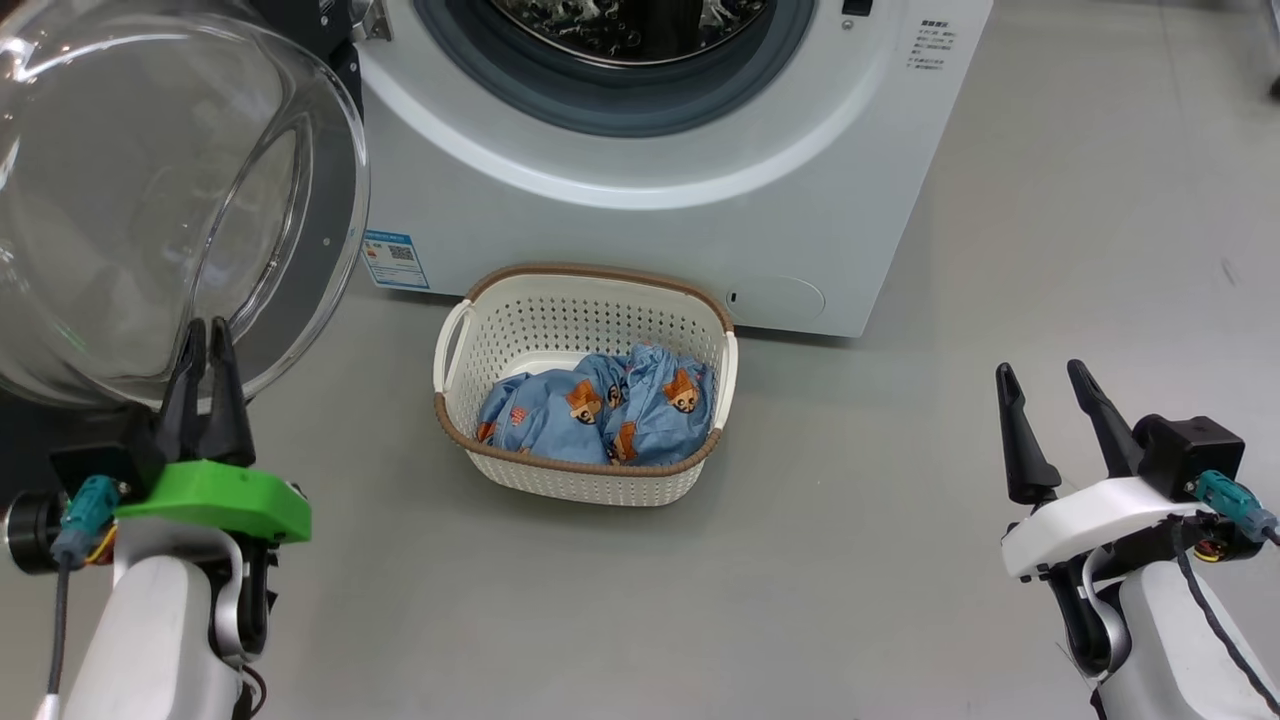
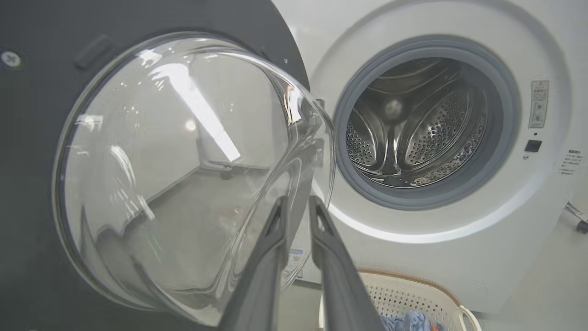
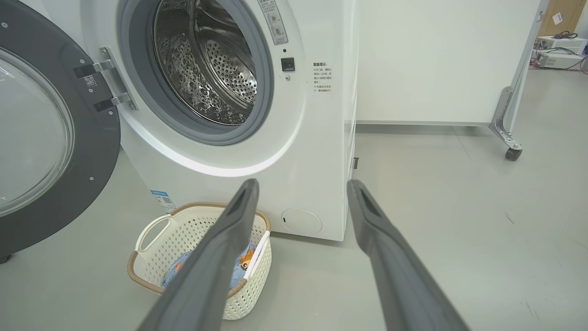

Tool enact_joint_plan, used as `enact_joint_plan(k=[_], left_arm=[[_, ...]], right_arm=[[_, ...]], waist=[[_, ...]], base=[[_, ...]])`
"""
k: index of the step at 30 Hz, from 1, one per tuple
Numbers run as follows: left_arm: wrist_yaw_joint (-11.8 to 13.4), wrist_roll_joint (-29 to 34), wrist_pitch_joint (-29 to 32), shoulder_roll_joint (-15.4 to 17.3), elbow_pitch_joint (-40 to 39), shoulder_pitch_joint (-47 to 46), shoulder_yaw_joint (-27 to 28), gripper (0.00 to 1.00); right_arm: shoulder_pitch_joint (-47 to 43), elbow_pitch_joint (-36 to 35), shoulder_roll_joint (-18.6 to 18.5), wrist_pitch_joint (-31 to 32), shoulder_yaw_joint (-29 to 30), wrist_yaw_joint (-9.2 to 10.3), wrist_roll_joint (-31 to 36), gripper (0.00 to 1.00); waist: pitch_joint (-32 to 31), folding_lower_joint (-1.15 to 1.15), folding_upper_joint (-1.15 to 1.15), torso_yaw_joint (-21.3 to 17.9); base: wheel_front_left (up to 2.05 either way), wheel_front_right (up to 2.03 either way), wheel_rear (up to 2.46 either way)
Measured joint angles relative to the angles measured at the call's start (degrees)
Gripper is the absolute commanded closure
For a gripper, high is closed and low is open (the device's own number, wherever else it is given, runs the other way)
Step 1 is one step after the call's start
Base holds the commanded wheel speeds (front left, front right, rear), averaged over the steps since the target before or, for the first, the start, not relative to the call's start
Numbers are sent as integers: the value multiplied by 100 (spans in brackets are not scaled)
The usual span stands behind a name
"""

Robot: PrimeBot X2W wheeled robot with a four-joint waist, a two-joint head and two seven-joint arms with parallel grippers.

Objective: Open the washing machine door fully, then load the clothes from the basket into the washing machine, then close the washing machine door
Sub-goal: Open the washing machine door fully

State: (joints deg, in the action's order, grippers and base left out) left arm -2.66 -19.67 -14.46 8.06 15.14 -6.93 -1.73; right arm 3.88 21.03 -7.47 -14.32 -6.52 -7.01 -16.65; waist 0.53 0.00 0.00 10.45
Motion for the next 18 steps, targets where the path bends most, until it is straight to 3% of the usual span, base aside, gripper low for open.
enact_joint_plan(k=[1,3,5,6,18], left_arm=[[-19,5,0,1,-1,72,-14,65],[-57,20,1,0,-27,201,-24,30],[-59,58,1,-4,-56,266,-27,7],[-60,59,1,-4,-60,282,-31,0],[-178,148,1,-59,-157,618,-163,0]], right_arm=[[-3,-2,7,0,-14,0,0,0],[-10,-18,14,0,-36,0,0,0],[-34,-49,14,0,-41,0,0,0],[-52,-67,14,0,-40,0,0,0],[-88,-303,-11,0,-36,0,2,0]], waist=[[-24,0,0,-39],[-65,0,0,-124],[-101,0,0,-209],[-117,0,0,-251],[-214,0,0,-665]], base=[[0,0,0],[0,0,0],[0,0,0],[0,0,0],[0,0,0]])
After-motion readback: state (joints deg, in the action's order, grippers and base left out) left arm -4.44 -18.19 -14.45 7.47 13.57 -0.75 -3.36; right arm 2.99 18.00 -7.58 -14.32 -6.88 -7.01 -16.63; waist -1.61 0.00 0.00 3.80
